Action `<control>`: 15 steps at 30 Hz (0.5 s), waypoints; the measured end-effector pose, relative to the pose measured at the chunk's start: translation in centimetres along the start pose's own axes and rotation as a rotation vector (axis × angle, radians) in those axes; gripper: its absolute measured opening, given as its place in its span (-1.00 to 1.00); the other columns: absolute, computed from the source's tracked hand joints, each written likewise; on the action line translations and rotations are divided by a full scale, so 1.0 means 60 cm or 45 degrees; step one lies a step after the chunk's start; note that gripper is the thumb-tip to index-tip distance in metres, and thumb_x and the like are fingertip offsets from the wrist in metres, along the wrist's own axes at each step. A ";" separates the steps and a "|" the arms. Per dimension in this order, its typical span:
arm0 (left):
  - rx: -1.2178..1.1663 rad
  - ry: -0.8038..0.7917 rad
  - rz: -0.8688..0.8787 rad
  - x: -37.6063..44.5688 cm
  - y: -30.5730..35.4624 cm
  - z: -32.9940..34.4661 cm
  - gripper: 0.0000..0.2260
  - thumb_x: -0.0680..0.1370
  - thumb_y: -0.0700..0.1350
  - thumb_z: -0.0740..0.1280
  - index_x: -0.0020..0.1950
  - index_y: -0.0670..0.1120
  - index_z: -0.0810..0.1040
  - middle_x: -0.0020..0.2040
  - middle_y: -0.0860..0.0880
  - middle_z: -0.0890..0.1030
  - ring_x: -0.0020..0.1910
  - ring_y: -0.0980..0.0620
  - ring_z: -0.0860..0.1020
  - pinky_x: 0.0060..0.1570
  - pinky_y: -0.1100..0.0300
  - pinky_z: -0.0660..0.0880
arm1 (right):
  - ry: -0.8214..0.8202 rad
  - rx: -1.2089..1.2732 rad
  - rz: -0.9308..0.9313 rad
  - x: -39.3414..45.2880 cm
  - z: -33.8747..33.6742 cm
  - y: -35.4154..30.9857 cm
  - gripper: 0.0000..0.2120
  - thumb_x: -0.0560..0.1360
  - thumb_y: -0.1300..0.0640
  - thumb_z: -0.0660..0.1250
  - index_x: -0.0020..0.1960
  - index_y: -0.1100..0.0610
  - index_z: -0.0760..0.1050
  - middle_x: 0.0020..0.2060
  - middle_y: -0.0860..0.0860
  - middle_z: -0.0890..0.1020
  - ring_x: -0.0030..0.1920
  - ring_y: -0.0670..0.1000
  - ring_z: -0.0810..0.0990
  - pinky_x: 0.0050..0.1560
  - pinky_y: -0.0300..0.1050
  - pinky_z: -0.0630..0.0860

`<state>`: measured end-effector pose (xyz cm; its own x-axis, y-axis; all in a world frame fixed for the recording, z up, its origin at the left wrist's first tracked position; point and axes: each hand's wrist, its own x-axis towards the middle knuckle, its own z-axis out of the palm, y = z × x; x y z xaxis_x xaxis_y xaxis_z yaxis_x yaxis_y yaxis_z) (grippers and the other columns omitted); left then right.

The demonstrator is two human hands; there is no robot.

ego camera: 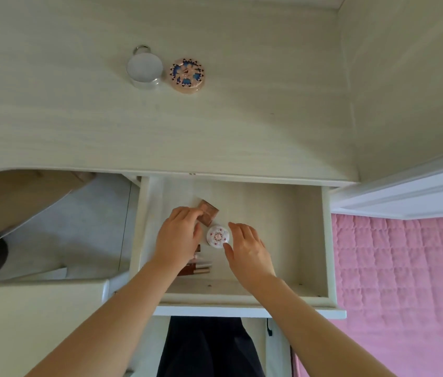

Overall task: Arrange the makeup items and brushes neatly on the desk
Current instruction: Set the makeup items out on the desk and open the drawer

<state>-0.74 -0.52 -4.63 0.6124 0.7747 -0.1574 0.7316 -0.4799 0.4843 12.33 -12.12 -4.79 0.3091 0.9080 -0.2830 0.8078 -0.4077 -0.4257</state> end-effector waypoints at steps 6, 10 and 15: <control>0.169 -0.196 0.013 0.040 -0.032 0.068 -0.52 0.54 -0.10 0.32 0.44 -0.10 0.29 0.45 -0.10 0.33 0.40 -0.10 0.32 0.21 0.04 0.45 | -0.199 0.233 0.330 0.028 0.065 0.007 -0.47 0.58 -0.04 0.23 0.45 0.15 0.20 0.32 0.11 0.37 0.27 0.14 0.40 0.20 -0.04 0.45; 0.201 -0.290 0.002 0.057 -0.049 0.101 -0.40 0.56 -0.07 0.29 0.54 -0.07 0.10 0.54 -0.09 0.14 0.47 -0.12 0.17 0.33 -0.05 0.35 | -0.186 0.314 0.489 0.039 0.088 0.010 -0.47 0.58 -0.05 0.23 0.45 0.12 0.18 0.31 0.13 0.35 0.25 0.17 0.38 0.17 0.02 0.45; 0.177 -0.262 -0.006 0.066 -0.060 0.116 -0.37 0.54 -0.10 0.33 0.54 -0.06 0.10 0.48 -0.08 0.25 0.43 -0.12 0.21 0.33 -0.03 0.34 | -0.189 0.344 0.502 0.043 0.100 0.009 -0.40 0.57 -0.09 0.22 0.49 0.06 0.08 0.32 0.12 0.28 0.28 0.16 0.33 0.17 0.03 0.45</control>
<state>1.13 1.39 -13.01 0.6468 0.6836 -0.3382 0.7599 -0.5395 0.3626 10.53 -10.59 -10.88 0.4741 0.6640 -0.5782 0.4788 -0.7456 -0.4636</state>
